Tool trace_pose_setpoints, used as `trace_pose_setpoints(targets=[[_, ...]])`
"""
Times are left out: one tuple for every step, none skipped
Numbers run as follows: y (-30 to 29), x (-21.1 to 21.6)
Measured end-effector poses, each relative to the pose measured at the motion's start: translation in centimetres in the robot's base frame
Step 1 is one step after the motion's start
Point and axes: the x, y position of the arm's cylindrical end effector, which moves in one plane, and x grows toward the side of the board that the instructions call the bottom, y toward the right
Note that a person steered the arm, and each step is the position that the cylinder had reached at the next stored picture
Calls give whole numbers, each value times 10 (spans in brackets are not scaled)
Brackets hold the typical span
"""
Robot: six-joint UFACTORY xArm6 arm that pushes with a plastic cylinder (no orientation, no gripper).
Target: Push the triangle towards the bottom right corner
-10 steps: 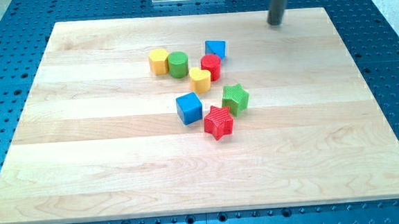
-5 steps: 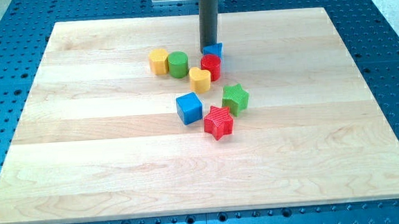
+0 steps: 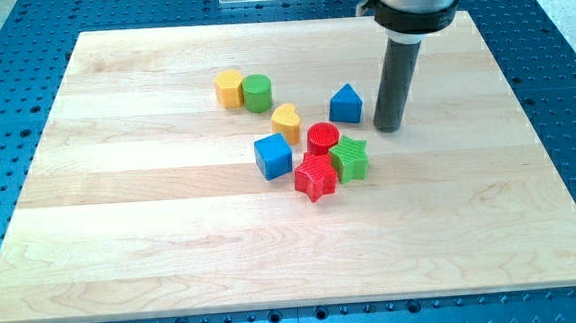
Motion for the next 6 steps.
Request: trace_pose_setpoints(targets=[[-5, 0], [-43, 10], [-98, 6], [-103, -18], [-87, -33], [-74, -46]])
